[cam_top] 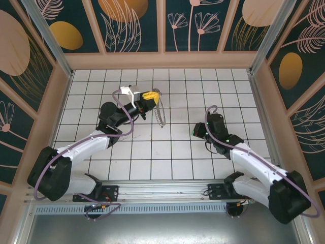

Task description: Put the keys on the keyring

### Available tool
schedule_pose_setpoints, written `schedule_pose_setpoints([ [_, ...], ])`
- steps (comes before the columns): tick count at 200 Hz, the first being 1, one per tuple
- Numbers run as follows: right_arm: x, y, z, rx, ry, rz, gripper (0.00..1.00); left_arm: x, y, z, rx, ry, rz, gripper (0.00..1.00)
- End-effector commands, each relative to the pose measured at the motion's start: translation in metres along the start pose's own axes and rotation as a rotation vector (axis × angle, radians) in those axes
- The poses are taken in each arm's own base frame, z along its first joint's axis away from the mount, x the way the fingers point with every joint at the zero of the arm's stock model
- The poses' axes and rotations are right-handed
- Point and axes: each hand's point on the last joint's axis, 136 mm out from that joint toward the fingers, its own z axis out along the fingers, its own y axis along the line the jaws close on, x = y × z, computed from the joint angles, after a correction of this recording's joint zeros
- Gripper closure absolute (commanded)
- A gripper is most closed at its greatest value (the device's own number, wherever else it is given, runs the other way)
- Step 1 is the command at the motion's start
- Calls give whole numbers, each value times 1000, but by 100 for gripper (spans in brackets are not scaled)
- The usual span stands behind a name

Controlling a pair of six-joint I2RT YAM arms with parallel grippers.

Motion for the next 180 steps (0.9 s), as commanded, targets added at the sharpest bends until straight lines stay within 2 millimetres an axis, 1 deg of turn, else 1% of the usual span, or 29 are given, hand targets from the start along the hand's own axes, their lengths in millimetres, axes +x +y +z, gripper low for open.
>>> schedule_pose_setpoints([
  [1, -32, 49, -21, -244, -87, -115, 100, -20, -16, 5, 85, -40, 29, 100],
  [16, -44, 69, -36, -367, -126, -165, 100, -20, -20, 9, 117, -24, 24, 100],
  [33, -57, 94, -59, -518, -184, -238, 100, -20, -24, 12, 151, -11, 19, 100],
  [42, -61, 107, -72, -596, -216, -287, 100, -21, -26, 13, 168, -5, 16, 100],
  [51, -61, 121, -88, -691, -245, -348, 100, -22, -29, 15, 188, -1, 11, 100],
  [60, -63, 129, -100, -747, -277, -390, 100, -22, -30, 17, 202, 5, 6, 100],
  [72, -68, 137, -110, -782, -303, -424, 100, -23, -33, 18, 223, 12, 1, 100],
  [93, -76, 149, -121, -825, -329, -455, 100, -24, -35, 22, 250, 28, -8, 100],
  [141, -94, 171, -147, -915, -401, -467, 100, -25, -45, 30, 324, 51, -35, 100],
  [160, -98, 180, -158, -948, -430, -478, 100, -25, -50, 33, 347, 55, -39, 100],
  [180, -102, 189, -165, -966, -458, -490, 100, -25, -55, 37, 370, 64, -42, 100],
])
